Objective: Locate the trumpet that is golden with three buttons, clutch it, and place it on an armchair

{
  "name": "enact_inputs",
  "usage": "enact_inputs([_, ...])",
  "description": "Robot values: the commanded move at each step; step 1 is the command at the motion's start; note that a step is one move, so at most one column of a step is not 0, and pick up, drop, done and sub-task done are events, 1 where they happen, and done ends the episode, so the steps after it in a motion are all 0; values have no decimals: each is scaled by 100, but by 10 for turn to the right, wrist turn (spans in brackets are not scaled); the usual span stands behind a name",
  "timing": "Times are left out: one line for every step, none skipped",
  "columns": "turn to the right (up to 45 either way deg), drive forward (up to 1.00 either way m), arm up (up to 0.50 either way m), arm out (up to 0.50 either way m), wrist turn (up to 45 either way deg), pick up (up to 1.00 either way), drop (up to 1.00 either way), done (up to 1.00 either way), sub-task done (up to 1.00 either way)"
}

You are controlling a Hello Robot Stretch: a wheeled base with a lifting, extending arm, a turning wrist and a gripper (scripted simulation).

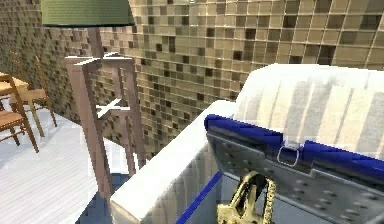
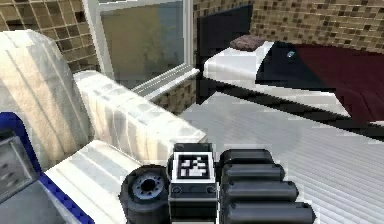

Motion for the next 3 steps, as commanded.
enact_inputs([0, 0, 0, 28, 0, 0, 0, 0, 0])
enact_inputs([0, 0, 0, 0, 390, 0, 0, 0, 0])
enact_inputs([0, 0, -18, 0, 0, 0, 0, 0, 0])
